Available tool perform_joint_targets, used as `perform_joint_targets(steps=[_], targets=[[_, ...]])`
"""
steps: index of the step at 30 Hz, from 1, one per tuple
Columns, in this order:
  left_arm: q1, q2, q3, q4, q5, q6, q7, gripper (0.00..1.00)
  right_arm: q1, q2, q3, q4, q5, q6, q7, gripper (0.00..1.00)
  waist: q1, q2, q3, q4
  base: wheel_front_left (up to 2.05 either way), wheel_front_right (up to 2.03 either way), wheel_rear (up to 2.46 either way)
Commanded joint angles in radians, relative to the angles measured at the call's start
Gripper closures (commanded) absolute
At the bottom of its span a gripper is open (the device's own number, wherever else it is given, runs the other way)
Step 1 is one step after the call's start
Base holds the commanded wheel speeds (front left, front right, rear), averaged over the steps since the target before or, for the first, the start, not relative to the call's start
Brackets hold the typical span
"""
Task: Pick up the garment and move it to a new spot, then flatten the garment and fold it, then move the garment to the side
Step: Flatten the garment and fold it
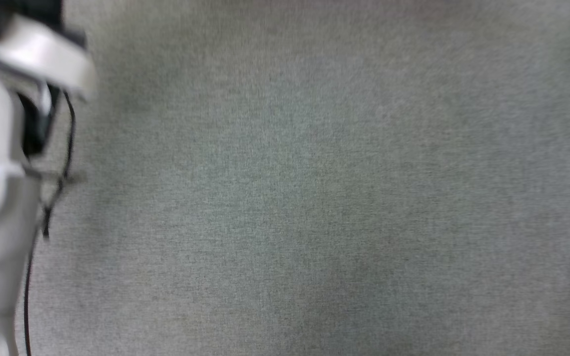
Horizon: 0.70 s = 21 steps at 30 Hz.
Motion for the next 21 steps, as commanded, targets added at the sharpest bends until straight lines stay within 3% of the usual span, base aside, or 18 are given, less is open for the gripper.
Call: perform_joint_targets(steps=[1,9,21], targets=[[0.061,0.008,0.003,-0.017,-0.008,0.005,-0.003,1.0,0.047,-0.009,0.002,-0.011,0.015,-0.001,0.003,1.0,0.0001,-0.0001,-0.058,-0.009,0.0,0.0,0.0],[0.41,0.026,-0.015,-0.1,-0.048,0.026,0.011,1.0,0.372,-0.062,-0.01,-0.116,0.143,-0.001,0.057,1.0,0.0001,-0.0001,-0.174,-0.011,0.0,0.0,0.0],[0.778,0.09,-0.011,-0.239,-0.107,0.071,0.088,1.0,0.782,-0.116,-0.054,-0.283,0.255,-0.001,0.13,1.0,0.0001,-0.0001,-0.284,-0.031,0.0,0.0,0.0]])
